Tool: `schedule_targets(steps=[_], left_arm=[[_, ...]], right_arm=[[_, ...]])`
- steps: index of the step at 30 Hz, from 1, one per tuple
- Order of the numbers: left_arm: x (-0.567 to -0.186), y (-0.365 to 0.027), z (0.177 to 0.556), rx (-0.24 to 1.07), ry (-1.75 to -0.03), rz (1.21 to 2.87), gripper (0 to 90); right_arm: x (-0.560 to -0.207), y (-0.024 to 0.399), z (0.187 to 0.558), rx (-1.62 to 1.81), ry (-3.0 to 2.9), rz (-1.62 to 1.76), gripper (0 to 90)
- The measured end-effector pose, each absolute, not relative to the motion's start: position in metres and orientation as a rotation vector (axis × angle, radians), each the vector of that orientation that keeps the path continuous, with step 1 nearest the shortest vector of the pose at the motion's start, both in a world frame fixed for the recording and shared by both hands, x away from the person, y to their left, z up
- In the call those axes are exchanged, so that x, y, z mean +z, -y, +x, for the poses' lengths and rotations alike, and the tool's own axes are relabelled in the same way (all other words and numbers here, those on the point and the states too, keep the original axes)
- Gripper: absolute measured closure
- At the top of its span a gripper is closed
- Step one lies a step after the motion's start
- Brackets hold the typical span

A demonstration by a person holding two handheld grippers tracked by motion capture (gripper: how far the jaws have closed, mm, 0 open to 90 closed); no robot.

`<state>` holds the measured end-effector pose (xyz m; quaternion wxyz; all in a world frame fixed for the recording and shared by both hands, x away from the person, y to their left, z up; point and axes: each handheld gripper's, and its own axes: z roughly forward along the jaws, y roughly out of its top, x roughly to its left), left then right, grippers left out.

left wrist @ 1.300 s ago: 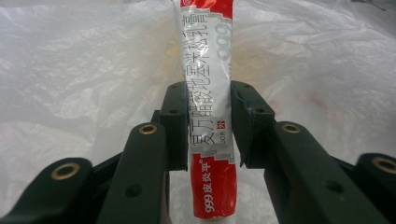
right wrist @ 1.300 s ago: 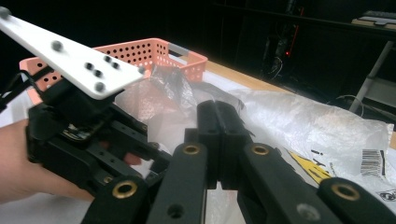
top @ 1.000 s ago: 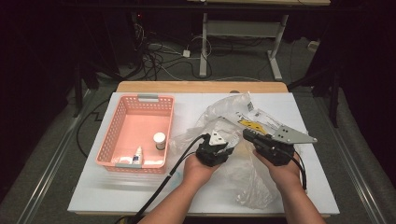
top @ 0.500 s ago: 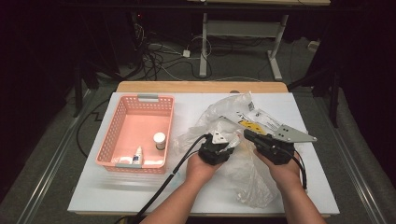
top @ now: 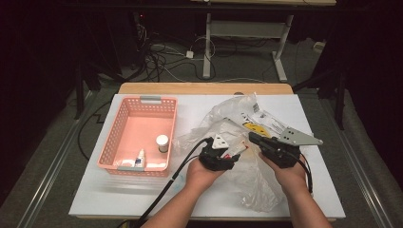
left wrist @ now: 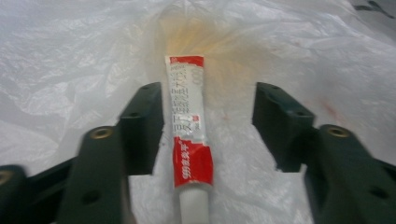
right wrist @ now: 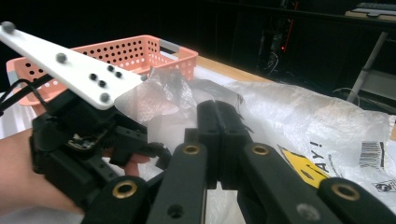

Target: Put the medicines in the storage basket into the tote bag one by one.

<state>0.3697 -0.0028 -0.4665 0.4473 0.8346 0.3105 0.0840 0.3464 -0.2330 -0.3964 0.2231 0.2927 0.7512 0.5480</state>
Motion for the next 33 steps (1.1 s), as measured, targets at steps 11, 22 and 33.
schedule_targets(steps=[11, 22, 33], left_arm=[[-0.46, -0.017, 0.344, 0.118, -0.738, 2.019, 25.0], [-0.447, -0.034, 0.316, 0.171, -0.714, 2.045, 0.0], [-0.438, -0.05, 0.301, 0.162, -0.69, 2.013, 0.0]], right_arm=[[-0.397, 0.234, 0.345, 1.505, -2.078, 0.808, 90.0], [-0.398, 0.233, 0.343, 1.492, -2.084, 0.804, 90.0], [-0.398, 0.234, 0.342, 1.481, -2.086, 0.802, 90.0]])
